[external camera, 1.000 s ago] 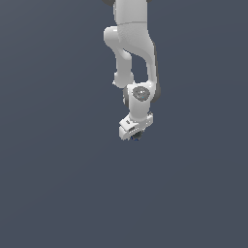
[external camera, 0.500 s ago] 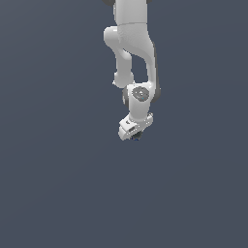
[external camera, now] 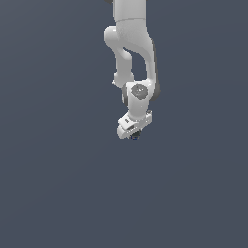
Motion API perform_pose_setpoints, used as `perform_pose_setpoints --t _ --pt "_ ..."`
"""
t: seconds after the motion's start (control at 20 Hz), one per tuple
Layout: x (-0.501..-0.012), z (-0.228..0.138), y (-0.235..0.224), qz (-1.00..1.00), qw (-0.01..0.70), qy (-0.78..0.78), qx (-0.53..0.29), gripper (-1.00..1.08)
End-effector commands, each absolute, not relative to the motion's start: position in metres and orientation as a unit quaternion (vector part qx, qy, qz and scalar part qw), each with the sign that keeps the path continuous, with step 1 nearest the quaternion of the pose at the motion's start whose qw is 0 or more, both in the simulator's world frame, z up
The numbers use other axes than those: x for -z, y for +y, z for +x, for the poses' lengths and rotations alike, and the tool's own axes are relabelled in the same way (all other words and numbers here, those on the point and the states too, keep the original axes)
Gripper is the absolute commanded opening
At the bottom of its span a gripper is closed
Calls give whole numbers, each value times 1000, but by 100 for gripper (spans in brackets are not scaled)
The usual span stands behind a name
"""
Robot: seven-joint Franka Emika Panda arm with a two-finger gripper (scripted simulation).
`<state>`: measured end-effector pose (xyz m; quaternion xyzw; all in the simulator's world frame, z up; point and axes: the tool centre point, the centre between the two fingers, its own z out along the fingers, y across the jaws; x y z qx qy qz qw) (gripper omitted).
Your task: Pick up the object and move it to a goal position.
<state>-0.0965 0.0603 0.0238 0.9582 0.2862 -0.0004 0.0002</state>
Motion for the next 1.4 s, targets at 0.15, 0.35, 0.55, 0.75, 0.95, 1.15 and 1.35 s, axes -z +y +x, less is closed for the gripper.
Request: perform_pose_setpoints --t 0.15,0.35,0.55,0.75,0.95,1.15,1.35 --pt "-46 -99 48 958 1 286 0 -100" --pt "-71 -103 34 958 1 286 0 -100" --pt "-103 -108 16 958 1 286 0 -100" --pt "-140 -113 -5 958 0 287 0 -100" --pt "-181 -119 -27 958 -1 287 -1 -100" --pt "-222 -125 -49 958 -2 287 -1 -100" --pt "-261 -130 -71 958 -2 287 -1 -100"
